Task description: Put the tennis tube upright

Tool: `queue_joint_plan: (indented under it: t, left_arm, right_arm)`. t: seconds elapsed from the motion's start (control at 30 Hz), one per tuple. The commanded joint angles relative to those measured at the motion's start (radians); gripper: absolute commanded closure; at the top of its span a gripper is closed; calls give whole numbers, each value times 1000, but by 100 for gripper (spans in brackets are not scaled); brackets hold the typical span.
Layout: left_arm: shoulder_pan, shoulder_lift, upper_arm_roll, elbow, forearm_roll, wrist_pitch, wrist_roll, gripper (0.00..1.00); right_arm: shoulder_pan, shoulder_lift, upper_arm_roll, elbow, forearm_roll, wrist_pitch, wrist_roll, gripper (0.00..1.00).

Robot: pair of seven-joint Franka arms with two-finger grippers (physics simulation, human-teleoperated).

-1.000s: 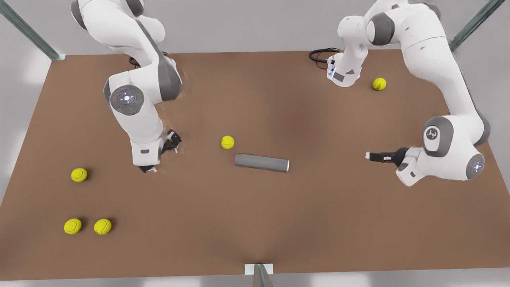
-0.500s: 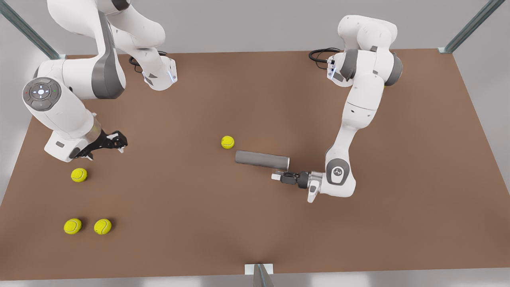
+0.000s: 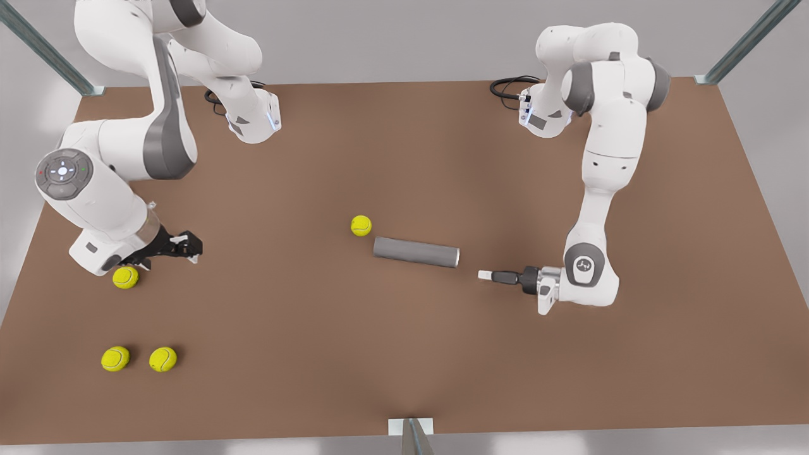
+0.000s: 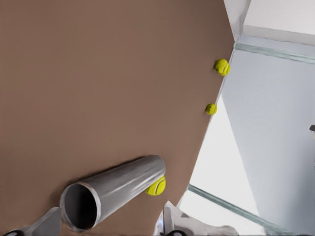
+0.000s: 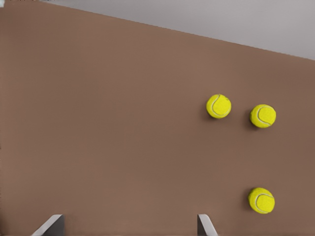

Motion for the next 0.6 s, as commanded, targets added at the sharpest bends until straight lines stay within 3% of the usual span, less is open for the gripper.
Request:
queue_joint_plan:
  t: [0.0, 0.2, 0.57]
  left_arm:
    - [-4, -16, -3, -58, -58, -17, 223, 0]
    - [-35, 16, -46, -72, -207, -5, 280, 0]
    - [-37, 48, -46, -74, -176, -31, 298, 0]
  right_arm:
    - [-1, 2, 0, 1, 37, 10, 87, 0]
    - [0, 16, 0, 1, 45, 11, 85, 0]
    - [-14, 30, 0, 2, 56, 11, 85, 0]
